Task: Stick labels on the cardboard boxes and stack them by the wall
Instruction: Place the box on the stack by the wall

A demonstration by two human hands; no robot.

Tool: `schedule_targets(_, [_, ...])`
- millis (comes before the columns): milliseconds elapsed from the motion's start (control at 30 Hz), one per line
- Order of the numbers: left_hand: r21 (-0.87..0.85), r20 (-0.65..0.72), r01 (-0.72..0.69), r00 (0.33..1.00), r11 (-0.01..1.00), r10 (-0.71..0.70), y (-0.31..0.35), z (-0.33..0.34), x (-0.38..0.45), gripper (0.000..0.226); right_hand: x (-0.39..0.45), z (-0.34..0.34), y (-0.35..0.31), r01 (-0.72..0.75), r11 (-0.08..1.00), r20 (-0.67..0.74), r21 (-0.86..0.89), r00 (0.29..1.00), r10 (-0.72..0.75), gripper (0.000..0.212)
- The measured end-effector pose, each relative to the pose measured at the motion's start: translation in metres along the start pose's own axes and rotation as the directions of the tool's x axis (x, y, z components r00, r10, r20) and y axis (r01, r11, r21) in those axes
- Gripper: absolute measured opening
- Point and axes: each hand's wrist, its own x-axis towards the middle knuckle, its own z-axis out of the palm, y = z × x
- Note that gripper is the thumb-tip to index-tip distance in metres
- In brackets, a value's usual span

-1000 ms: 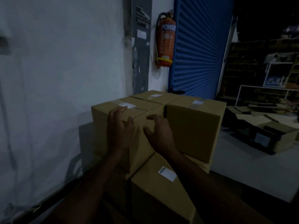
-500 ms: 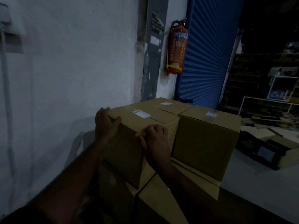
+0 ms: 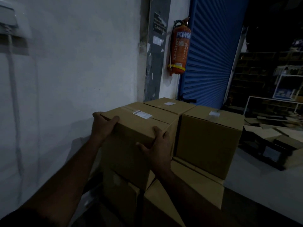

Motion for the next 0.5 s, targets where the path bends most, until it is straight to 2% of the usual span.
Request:
schedule_targets(133, [-0.045, -0.103, -0.065, 0.993, 0.997, 0.06, 0.016, -0.021, -0.025, 0.069, -0.007, -0.01, -0.003, 0.081, 0.996, -0.018, 0.046, 0.997, -0.081, 0.09])
schedule_targets(267, [-0.078, -0.196, -0.21, 0.962, 0.974, 0.192, 0.035, -0.038, -0.065, 0.075, -0.013, -0.042, -0.011, 0.193, 0.975, -0.063, 0.109, 0.98, -0.187, 0.088])
schedule_targets(400, [-0.082, -0.224, -0.304, 0.934, 0.949, 0.279, 0.052, -0.042, -0.117, 0.063, -0.033, -0.097, -0.008, 0.245, 0.96, -0.079, 0.137, 0.969, -0.236, 0.079])
schedule_targets(500, [-0.093, -0.196, -0.345, 0.926, 0.934, 0.323, 0.069, -0.035, -0.164, 0.059, -0.06, -0.146, 0.005, 0.264, 0.955, -0.084, 0.136, 0.963, -0.254, 0.073])
